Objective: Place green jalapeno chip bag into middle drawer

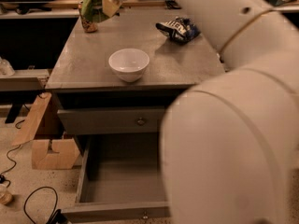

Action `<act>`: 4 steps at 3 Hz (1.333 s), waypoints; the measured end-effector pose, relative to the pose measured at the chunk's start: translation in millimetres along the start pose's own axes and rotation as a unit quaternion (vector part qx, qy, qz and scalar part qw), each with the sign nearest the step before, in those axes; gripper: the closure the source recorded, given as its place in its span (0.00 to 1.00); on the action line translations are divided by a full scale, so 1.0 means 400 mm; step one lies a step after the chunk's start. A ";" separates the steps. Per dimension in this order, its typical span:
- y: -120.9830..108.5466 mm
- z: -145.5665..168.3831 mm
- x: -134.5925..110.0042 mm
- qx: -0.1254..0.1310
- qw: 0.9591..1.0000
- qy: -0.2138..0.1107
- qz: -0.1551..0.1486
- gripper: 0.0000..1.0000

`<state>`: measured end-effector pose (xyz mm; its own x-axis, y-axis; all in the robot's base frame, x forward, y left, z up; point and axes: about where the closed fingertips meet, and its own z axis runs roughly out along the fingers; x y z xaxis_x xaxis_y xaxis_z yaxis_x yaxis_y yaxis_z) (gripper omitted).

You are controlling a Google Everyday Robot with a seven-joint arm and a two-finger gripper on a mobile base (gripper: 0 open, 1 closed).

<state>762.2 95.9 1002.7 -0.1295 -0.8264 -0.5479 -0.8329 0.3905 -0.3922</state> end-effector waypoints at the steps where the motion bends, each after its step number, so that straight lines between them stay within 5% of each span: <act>1: 0.055 -0.175 0.051 0.000 0.999 -0.053 -0.006 1.00; 2: 0.189 -0.275 0.210 -0.020 0.997 -0.058 -0.049 1.00; 4: 0.367 -0.264 0.542 -0.073 0.991 -0.026 -0.109 1.00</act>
Offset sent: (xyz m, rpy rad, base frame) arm -0.2080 -0.1528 -0.1042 -0.1332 0.0410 0.2587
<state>555.1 -68.5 904.4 0.0863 -0.8617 -0.5000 -0.9075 0.1392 -0.3964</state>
